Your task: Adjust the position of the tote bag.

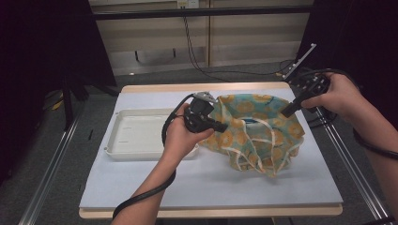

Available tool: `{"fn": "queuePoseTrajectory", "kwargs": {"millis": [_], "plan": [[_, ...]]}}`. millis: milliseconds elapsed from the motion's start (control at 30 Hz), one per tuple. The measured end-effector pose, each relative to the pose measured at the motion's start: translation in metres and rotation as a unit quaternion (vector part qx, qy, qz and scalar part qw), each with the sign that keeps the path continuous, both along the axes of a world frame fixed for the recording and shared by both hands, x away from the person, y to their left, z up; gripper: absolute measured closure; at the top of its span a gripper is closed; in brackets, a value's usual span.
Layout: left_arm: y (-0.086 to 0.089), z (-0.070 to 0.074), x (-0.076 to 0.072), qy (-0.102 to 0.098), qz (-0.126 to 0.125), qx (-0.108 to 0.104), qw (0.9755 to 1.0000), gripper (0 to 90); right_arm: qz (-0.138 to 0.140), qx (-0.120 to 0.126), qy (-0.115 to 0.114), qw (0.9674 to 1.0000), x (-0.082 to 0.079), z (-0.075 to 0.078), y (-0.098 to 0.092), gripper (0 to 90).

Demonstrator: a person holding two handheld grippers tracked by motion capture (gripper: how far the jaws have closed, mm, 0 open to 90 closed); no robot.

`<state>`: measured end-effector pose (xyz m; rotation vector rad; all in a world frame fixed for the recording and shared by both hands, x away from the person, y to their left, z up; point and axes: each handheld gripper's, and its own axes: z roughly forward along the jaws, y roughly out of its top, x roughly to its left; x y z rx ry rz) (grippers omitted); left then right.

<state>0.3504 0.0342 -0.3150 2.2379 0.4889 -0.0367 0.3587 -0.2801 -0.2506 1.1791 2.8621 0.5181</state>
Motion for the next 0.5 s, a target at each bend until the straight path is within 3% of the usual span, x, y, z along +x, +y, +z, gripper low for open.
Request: {"fn": "queuePoseTrajectory", "kwargs": {"millis": [33, 100, 500], "plan": [[0.003, 0.003, 0.001, 0.002, 0.003, -0.013, 0.9999, 90.0, 0.000, 0.002, -0.002, 1.0000, 0.001, 0.003, -0.001, 88.2], [0.005, 0.006, 0.001, 0.000, 0.007, -0.015, 0.9999, 90.0, -0.002, 0.004, -0.003, 1.0000, 0.001, 0.004, -0.001, 88.4], [0.022, 0.038, 0.010, -0.018, 0.029, -0.011, 0.9993, 90.0, 0.002, 0.024, -0.026, 0.9994, 0.001, 0.027, -0.008, 87.7]]}}
